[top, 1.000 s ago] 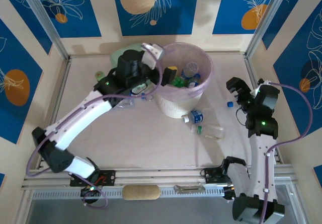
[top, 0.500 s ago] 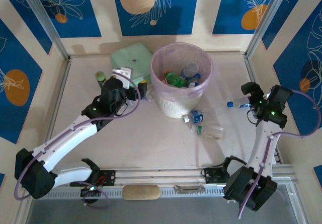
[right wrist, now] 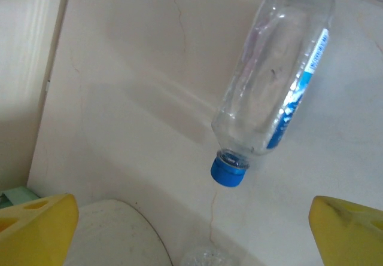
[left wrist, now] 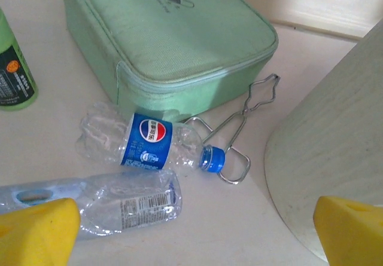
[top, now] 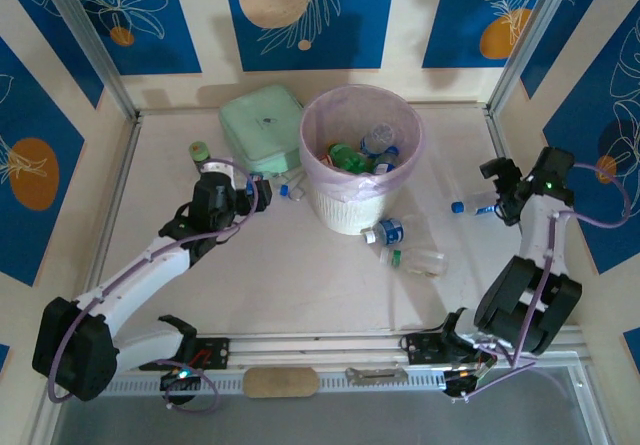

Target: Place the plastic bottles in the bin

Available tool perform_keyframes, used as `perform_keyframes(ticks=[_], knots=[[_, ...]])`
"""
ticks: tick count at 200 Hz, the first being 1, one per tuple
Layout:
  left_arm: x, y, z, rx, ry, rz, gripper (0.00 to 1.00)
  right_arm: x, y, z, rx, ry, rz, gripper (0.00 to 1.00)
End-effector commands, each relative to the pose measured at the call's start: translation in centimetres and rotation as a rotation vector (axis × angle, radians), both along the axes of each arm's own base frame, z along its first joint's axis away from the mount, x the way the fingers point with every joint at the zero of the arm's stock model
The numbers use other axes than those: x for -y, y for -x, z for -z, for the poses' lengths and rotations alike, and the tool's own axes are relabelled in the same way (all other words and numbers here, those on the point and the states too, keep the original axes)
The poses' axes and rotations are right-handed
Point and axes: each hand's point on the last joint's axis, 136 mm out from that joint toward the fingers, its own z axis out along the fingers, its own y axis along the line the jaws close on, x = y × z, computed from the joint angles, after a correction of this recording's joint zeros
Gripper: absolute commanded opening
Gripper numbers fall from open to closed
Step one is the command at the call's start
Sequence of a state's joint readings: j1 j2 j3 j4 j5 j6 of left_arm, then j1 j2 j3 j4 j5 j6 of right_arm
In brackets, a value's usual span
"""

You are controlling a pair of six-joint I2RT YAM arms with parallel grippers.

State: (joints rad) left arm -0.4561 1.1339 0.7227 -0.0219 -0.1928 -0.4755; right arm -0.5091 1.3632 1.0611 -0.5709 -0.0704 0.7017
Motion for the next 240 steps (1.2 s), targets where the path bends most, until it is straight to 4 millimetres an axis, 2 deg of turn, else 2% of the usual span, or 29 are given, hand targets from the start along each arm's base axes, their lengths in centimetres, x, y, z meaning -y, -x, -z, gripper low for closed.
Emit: perform_keyframes(ticks=[1, 59, 84, 150, 216, 240], knots=[[-0.2, 0.4, 0.7, -0.028, 0.059, -0.007, 1.0, 0.2, -0.5, 1.4, -0.077, 0.006, -0.005, 0.99], [-1.2, 1.5, 1.6, -0.045, 0.07, -0.021, 1.0, 0.5, -4.1, 4.7, -0.18, 0.002, -0.01, 0.99], [-1.6, 1.8, 1.6, -0.043, 0.071, -0.032, 1.0, 0.5, -4.8, 6.5, -0.248, -0.006, -0.015, 0.99], [-1.5, 1.4, 1.7, -0.048, 0.076, -0.031, 1.0, 0.6, -4.2, 10.6, -0.348, -0.046, 0.023, 0.99], [-1.3, 0.9, 1.2, -0.037, 0.076, -0.027, 1.0, 1.0, -4.1, 12.3, -0.395, -0.064, 0.041, 1.0], [-1.5, 0.9, 1.0, -0.031, 0.075, -0.037, 1.0, 1.2, -4.2, 12.9, -0.416, -0.067, 0.041, 0.97]])
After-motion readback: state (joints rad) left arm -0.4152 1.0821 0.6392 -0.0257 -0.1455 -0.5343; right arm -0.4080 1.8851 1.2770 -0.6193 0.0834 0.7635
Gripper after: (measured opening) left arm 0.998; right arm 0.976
